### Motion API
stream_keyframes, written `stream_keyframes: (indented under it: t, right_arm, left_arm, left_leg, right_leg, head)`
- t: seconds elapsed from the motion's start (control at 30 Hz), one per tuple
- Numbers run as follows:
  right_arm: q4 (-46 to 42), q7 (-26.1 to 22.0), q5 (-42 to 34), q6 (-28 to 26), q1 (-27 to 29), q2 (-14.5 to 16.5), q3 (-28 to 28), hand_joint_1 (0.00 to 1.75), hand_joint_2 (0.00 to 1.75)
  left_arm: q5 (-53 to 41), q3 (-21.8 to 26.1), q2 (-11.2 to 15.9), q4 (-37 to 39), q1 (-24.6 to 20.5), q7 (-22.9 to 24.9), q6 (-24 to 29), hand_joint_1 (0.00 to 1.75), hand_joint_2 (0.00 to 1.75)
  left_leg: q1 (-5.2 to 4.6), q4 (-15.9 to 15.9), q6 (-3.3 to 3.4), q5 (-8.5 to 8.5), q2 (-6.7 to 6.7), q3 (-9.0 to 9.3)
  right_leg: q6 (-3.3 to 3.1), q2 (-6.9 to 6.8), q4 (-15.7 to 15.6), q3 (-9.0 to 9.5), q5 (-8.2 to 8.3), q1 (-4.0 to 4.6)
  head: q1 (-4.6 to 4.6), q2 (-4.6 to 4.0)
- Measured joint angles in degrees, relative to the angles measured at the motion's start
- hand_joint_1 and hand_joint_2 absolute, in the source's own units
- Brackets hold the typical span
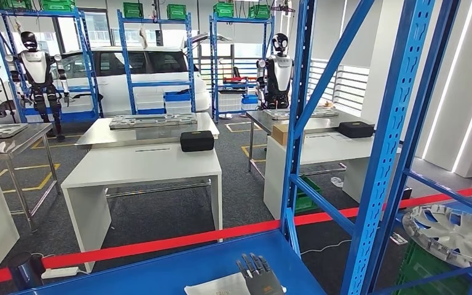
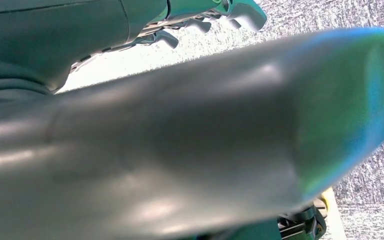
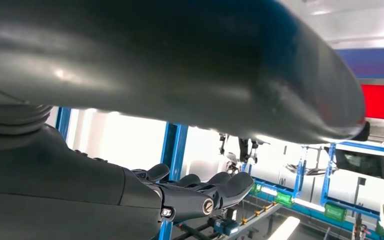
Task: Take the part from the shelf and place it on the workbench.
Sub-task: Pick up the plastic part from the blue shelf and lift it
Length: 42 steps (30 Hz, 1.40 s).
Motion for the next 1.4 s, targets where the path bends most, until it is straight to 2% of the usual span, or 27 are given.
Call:
stream_keyframes:
  t: [1.1,1.23,1.4]
  right_arm:
    - [0.0,0.0,-0.4,-0.6,2.1,-0.9,-0.8,0.0,0.0]
    - [0.0,-0.2,-0.5,-0.6,2.2,-0.9,-0.9,0.0,1.75]
    - [0.0,-0.7,-0.5,-0.7,2.2,-0.9,-0.9,0.0,1.75]
  left_arm:
    - [-0.6,0.0,0.0,0.0,0.0,0.5,-0.5,0.0,0.0]
    - [-0.6,0.0,0.0,0.0,0.0,0.5,-0.5,0.0,0.0]
    - [-0.6,0.0,0.0,0.0,0.0,0.5,-0.5,0.0,0.0]
  left_leg:
    - [0.0,0.0,-0.01,0.0,0.02,-0.02]
    - [0.0,0.0,-0.01,0.0,0.02,-0.02]
    - [0.0,0.0,-0.01,-0.01,0.02,-0.02]
  right_leg:
    - [-0.01,0.02,0.0,-0.01,-0.01,0.0]
    - [-0.01,0.02,0.0,-0.01,-0.01,0.0]
    - [-0.01,0.01,0.0,-0.01,-0.01,0.0]
  head:
    - [-0.01,0.0]
    - [-0.01,0.0]
    - [-0.01,0.0]
